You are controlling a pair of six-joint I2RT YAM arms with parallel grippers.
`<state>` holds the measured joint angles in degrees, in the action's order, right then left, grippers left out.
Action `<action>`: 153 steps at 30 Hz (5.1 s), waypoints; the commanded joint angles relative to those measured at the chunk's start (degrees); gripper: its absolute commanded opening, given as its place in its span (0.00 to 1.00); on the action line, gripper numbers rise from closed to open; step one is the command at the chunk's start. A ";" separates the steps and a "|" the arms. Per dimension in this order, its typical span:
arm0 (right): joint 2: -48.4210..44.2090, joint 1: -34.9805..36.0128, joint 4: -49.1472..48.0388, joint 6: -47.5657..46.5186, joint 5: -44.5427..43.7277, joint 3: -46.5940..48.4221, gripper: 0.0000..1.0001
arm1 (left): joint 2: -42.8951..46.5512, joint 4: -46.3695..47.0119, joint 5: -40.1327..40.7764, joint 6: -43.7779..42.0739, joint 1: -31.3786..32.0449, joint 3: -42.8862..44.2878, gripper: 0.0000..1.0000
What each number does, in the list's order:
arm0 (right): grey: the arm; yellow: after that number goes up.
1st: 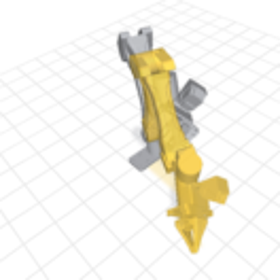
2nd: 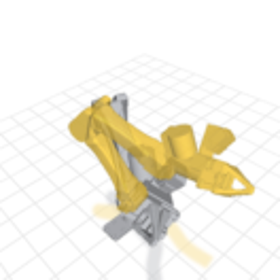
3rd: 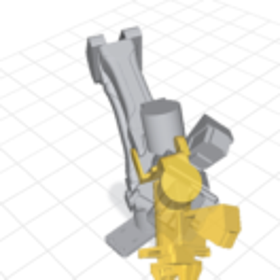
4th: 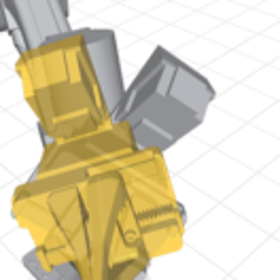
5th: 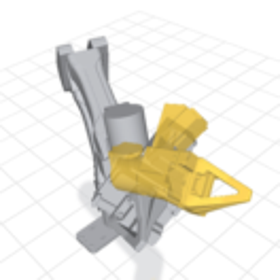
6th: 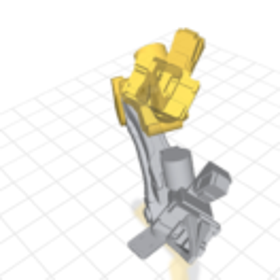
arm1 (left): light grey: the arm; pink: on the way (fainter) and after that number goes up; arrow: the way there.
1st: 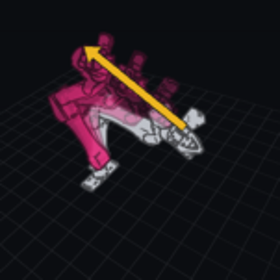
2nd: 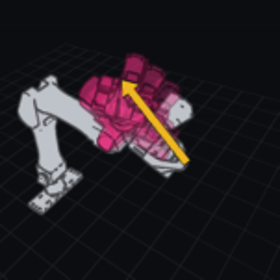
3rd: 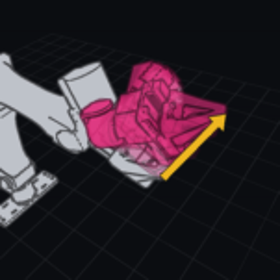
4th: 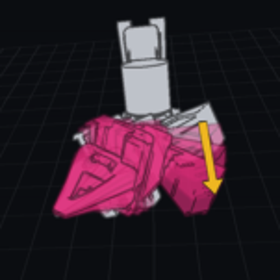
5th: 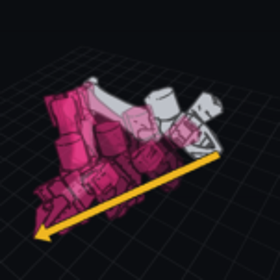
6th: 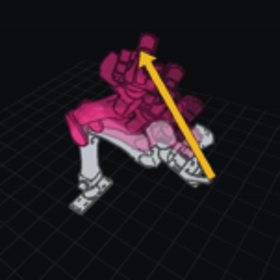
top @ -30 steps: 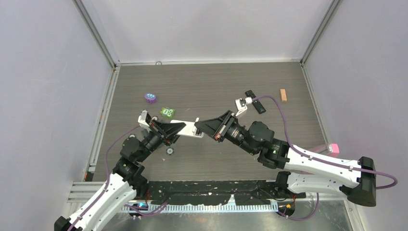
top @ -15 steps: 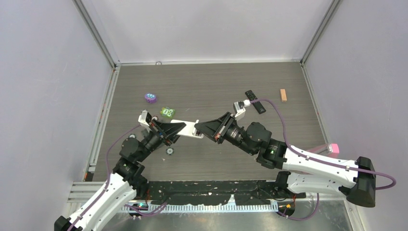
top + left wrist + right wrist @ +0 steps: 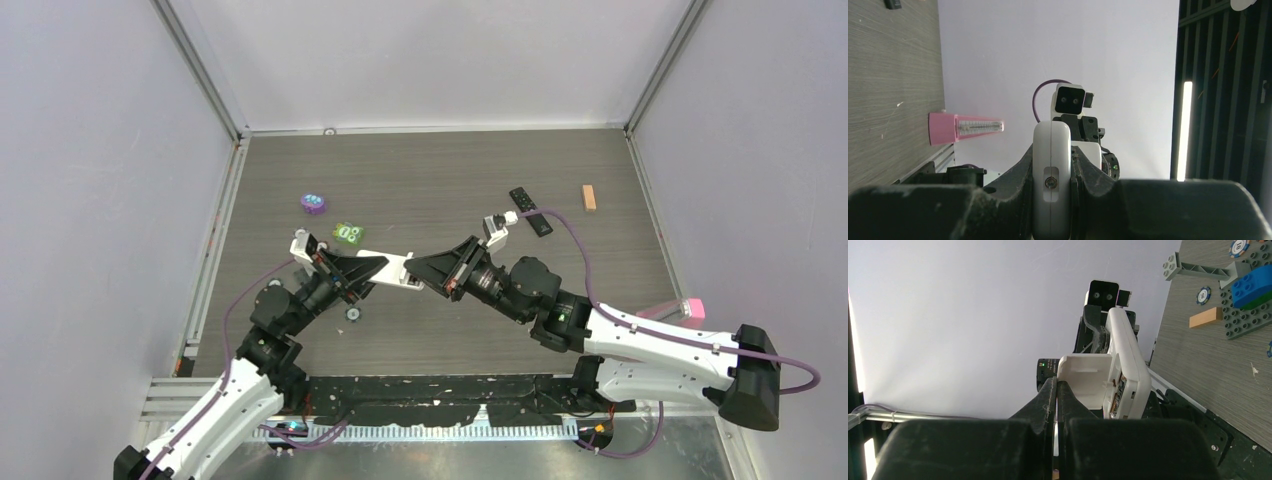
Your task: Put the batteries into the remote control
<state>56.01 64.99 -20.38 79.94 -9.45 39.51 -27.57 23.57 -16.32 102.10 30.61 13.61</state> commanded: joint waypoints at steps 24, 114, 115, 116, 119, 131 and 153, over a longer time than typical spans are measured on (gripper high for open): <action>-6.80 -3.41 13.24 1.87 2.29 -1.20 0.30 | 0.71 4.74 -1.54 1.00 -0.26 0.78 0.00; 11.53 -4.20 5.12 -10.59 12.56 5.08 0.29 | -3.92 4.71 -11.42 -14.33 0.40 7.03 0.00; 11.07 -4.18 5.73 -11.69 12.28 4.98 0.32 | -3.40 3.43 -10.69 -15.06 0.34 7.08 0.00; 9.67 -4.17 6.03 -12.24 11.74 4.57 0.39 | -2.80 1.96 -9.82 -16.08 0.26 7.24 0.00; 5.28 -4.16 8.64 -14.36 10.34 2.64 0.55 | -1.00 -5.14 -7.00 -20.71 0.24 8.66 0.00; -15.50 -4.18 27.77 -35.23 16.29 5.75 0.96 | 1.20 -14.74 -11.54 -32.19 -0.12 14.35 0.00; 2.45 -4.00 33.25 -60.20 36.09 20.40 0.64 | -9.53 -11.89 -34.47 -43.53 -0.11 24.16 0.00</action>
<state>57.89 60.75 14.63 23.00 23.27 56.14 -37.08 7.94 -47.79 59.90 30.68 34.70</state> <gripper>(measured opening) 0.659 0.229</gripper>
